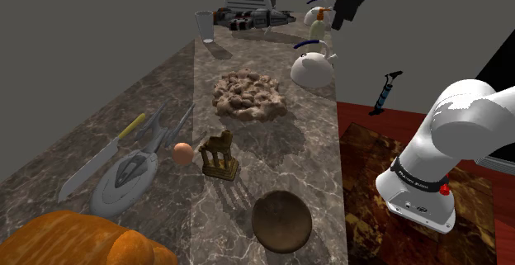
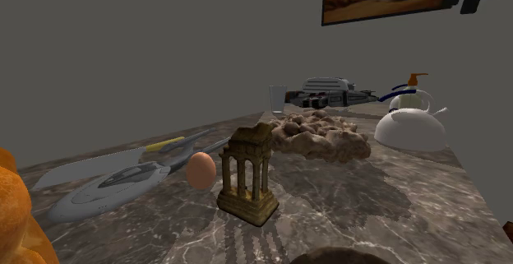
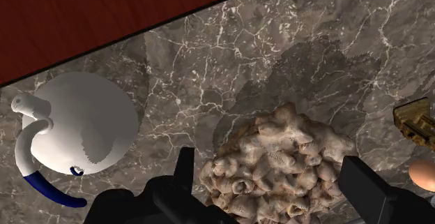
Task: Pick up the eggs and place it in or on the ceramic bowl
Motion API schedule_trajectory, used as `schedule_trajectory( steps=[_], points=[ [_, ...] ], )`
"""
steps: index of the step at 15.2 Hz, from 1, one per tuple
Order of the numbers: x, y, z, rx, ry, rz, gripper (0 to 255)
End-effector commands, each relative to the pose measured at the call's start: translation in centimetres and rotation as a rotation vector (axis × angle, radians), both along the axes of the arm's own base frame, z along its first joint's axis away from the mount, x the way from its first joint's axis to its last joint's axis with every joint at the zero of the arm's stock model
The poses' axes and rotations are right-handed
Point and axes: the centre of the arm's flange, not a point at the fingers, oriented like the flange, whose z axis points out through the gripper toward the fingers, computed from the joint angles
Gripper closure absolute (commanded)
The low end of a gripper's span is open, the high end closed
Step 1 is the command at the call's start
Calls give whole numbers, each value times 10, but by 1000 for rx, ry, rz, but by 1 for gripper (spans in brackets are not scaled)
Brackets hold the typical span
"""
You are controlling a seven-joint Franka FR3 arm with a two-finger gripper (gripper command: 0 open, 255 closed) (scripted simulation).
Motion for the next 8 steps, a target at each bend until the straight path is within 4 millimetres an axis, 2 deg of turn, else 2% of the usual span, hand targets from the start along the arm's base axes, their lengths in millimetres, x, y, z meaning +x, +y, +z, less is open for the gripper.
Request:
schedule_trajectory(
  steps=[1, 8],
  points=[
    [0, 0, 0, 0, 0, 0, 0],
    [25, 69, -52, 17, -36, -6, 0]
  ],
)
